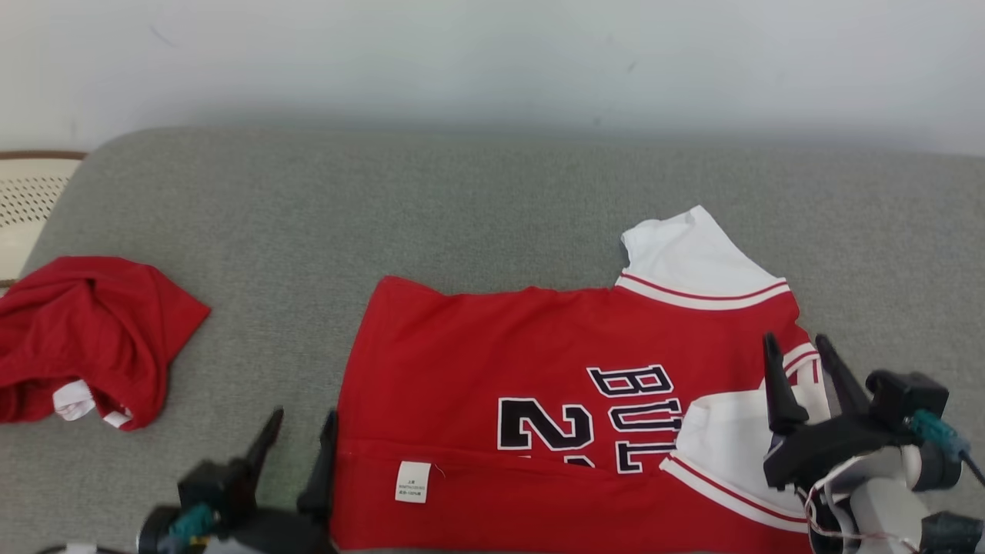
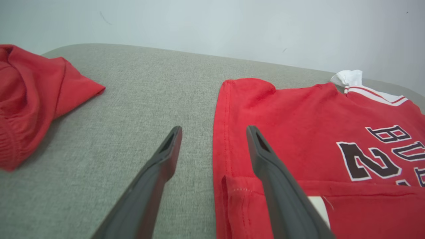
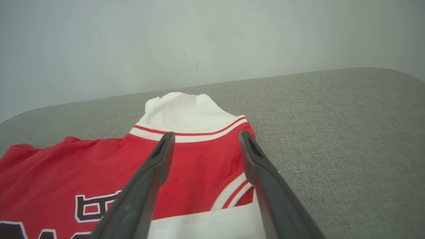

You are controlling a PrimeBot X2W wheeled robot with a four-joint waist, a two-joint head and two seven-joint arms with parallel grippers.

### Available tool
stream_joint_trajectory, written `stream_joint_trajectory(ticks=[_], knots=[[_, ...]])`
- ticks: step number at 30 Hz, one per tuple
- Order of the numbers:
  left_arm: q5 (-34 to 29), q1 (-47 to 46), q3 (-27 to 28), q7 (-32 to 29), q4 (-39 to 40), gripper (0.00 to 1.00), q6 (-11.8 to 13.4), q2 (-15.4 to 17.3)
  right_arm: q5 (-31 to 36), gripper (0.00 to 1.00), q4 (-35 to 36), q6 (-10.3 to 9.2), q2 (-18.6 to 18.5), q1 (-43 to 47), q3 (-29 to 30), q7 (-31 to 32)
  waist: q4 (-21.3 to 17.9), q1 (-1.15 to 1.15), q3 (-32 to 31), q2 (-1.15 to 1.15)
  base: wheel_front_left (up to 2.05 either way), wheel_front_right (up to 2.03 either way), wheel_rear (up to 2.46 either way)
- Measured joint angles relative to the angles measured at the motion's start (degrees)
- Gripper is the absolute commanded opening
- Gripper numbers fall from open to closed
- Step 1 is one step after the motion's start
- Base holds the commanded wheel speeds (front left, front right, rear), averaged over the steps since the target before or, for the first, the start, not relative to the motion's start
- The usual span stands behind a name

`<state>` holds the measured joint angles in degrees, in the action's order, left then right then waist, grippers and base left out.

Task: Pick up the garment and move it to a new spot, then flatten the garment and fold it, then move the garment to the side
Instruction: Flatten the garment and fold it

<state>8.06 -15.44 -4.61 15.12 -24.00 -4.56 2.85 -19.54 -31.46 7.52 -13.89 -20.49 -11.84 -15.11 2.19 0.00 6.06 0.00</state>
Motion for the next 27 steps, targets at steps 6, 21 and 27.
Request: stream_joint_trajectory(ticks=[6,21,27], knots=[[-0.8,-8.7,0.2,0.0,-3.1,1.00,-1.3,0.0,1.0,1.00,1.7,0.00,0.0,-3.3,0.9,0.0,-1.1,0.01,3.1,0.00,0.00,0.00,0.00],[-2.1,-26.0,-1.4,0.0,-18.5,1.00,-2.5,0.2,0.8,1.00,4.8,0.00,0.4,-6.8,2.3,0.0,-5.5,0.01,9.5,0.01,0.00,0.00,0.00],[-2.0,-31.2,-0.5,0.0,-24.8,1.00,-2.4,0.7,0.5,1.00,5.5,0.00,0.7,-7.1,2.0,0.0,-7.2,0.01,11.2,0.00,0.00,0.00,0.00]])
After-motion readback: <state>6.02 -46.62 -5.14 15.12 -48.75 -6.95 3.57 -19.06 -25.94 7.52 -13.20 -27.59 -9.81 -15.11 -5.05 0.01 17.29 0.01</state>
